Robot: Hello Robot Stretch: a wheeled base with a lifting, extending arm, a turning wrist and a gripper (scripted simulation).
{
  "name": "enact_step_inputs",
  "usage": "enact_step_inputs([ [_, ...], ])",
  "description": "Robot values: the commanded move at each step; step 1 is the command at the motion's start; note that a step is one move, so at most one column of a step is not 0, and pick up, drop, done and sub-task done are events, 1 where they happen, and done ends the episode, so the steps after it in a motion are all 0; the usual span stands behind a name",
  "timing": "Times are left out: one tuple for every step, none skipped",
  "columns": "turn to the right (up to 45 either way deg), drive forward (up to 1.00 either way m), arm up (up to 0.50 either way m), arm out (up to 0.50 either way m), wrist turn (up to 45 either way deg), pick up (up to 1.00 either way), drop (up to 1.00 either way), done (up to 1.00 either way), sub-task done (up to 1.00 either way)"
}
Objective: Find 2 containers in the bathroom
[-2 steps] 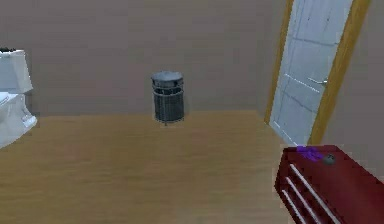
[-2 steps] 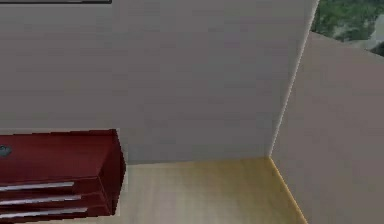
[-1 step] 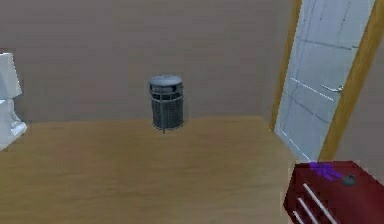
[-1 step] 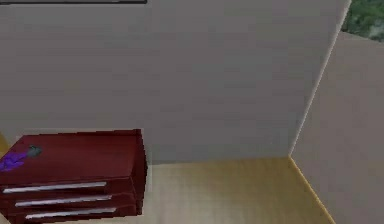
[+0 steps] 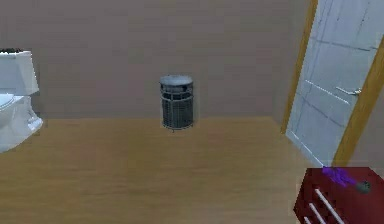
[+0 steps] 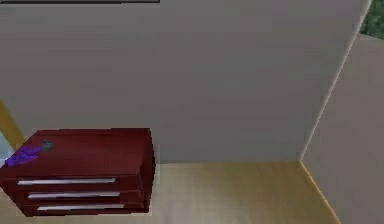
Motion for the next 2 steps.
enact_step_inputs([
  [0.0,1.0,0.0,0.0,0.0,0.0,0.0,0.0,0.0],
  [-6.0,0.0,0.0,0.0,0.0,0.0,0.0,0.0,0.0],
])
